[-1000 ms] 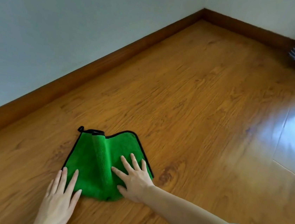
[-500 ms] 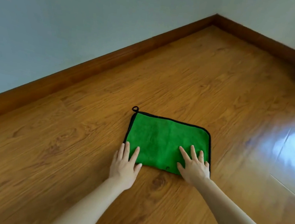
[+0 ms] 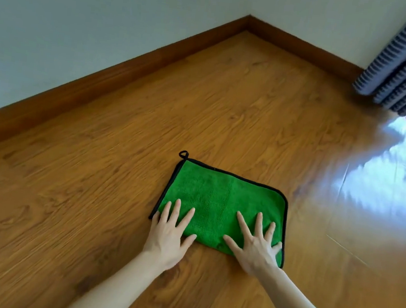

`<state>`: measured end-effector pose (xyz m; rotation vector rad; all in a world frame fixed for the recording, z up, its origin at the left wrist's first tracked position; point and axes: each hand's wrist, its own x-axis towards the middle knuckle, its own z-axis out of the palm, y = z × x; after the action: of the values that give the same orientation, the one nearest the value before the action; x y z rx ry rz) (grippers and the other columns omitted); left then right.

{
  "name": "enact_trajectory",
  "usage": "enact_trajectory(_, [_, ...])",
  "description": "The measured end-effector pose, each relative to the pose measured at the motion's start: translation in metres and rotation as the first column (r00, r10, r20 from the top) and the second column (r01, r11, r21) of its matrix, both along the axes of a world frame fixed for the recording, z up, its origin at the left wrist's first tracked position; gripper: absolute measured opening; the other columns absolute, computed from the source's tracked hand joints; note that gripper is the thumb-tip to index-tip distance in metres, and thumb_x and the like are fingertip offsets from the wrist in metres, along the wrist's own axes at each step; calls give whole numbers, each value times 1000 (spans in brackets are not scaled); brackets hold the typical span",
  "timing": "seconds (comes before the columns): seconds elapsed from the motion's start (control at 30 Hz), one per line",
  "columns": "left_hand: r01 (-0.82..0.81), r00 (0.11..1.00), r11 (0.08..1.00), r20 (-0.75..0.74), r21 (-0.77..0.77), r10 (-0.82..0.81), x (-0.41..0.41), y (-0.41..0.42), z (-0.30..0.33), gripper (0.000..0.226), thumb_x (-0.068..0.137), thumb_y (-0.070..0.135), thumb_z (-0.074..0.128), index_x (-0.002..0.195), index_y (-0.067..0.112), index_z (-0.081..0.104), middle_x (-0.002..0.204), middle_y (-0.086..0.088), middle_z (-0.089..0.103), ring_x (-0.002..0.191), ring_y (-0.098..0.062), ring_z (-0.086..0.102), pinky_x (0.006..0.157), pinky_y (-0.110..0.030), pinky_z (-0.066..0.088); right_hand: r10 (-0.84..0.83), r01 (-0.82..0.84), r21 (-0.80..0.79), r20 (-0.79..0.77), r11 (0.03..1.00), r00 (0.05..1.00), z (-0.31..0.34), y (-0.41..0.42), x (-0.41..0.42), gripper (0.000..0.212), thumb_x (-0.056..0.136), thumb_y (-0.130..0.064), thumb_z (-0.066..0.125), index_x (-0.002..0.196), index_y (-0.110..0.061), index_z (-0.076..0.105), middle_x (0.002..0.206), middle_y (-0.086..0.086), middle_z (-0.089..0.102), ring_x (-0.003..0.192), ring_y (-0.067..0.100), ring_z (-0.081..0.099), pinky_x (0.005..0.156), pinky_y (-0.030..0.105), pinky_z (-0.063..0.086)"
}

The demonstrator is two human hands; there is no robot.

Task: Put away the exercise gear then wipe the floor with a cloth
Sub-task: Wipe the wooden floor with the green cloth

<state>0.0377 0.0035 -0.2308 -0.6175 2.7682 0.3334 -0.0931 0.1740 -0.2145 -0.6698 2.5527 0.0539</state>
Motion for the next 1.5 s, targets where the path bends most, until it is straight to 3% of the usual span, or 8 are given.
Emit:
enact_trajectory(0.1, [-39,999,999,32,-8,39,-37,-2,-1,79,71,78,-10,138,38,-24,154,-9,-22,142,-32,-16,115,-50,0,-12,12,14,5,1000,1000,-1,-9,-30,79,79,-80,25,142,-51,-13,155,4,-24,140,43,-19,107,68,6])
enact_trajectory(0.2, [-42,997,999,64,-9,42,-78,-10,0,71,87,69,15,144,38,-15,155,-9,-21,142,-32,-17,115,-51,-1,-31,30,31,8,999,999,0,-18,-67,82,77,-80,30,142,-52,-11,156,4,-23,140,44,-18,107,68,7])
enact_trajectory(0.43, [-32,991,998,128,55,25,-181,-40,9,61,93,60,12,147,38,-6,155,-8,-17,142,-32,-15,115,-52,1,-52,50,49,37,998,998,6,-47,-167,85,76,-78,40,144,-51,-4,157,4,-17,141,44,-13,107,69,13])
enact_trajectory(0.77, [25,986,997,165,-68,-13,-308,-62,8,62,95,56,18,147,36,-10,156,-10,-17,143,-34,-10,114,-54,7,-117,113,79,50,990,992,10,-73,-284,89,75,-77,45,144,-49,-4,158,3,-14,141,45,-10,106,69,18])
enact_trajectory(1.13, [62,987,997,154,-55,-53,-286,-61,9,63,95,55,20,148,34,-6,156,-10,-12,143,-33,-8,115,-54,8,-109,102,112,56,988,992,13,-77,-259,85,80,-72,45,145,-47,-4,158,4,-12,141,44,-6,106,66,21])
enact_trajectory(1.27, [84,986,996,149,-35,-78,-243,-50,10,63,95,55,19,148,32,-7,156,-11,-13,143,-34,-10,115,-55,7,-60,54,136,41,989,997,10,-64,-220,84,80,-74,41,144,-49,-7,158,3,-14,142,42,-7,107,64,22])
enact_trajectory(1.5, [77,989,997,124,-15,-74,-124,-21,13,66,94,57,19,147,32,-11,155,-12,-17,142,-34,-14,115,-54,4,12,-24,132,90,991,996,4,-37,-128,85,80,-75,39,142,-50,-14,155,3,-24,141,39,-17,109,65,13])
